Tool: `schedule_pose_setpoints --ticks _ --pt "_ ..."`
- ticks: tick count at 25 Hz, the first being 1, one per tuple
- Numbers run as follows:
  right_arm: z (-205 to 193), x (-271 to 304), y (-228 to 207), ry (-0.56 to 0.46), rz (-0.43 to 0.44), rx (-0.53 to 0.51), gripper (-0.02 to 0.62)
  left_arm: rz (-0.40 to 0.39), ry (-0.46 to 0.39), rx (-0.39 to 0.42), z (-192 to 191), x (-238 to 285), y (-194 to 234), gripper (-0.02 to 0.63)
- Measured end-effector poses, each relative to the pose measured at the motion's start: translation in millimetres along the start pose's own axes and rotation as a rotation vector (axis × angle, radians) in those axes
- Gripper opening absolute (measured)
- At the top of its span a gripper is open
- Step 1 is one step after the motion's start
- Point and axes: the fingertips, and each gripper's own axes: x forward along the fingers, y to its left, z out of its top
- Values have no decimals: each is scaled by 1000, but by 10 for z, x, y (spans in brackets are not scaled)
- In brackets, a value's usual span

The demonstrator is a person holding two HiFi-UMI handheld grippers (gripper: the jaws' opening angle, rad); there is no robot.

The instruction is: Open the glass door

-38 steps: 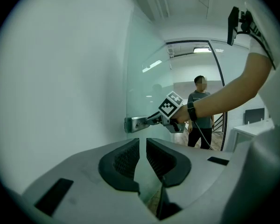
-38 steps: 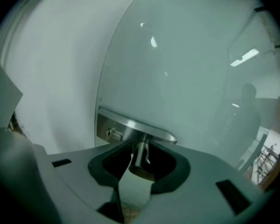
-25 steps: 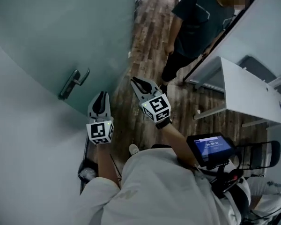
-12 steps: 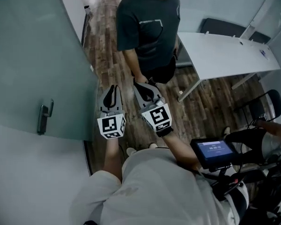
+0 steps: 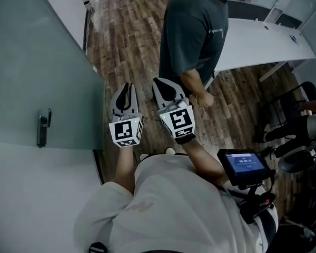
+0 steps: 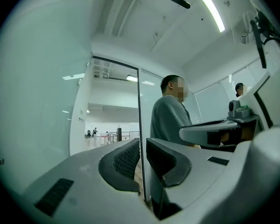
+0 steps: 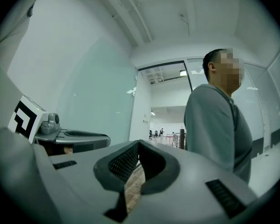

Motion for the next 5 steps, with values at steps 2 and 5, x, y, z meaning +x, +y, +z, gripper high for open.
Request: schedule_pose_setpoints --ticks 2,5 --pt "-6 -94 -151 3 -16 10 5 -9 6 6 25 49 -144 48" --pt "13 -230 -378 -3 -34 11 5 -17 5 14 61 135 -360 48"
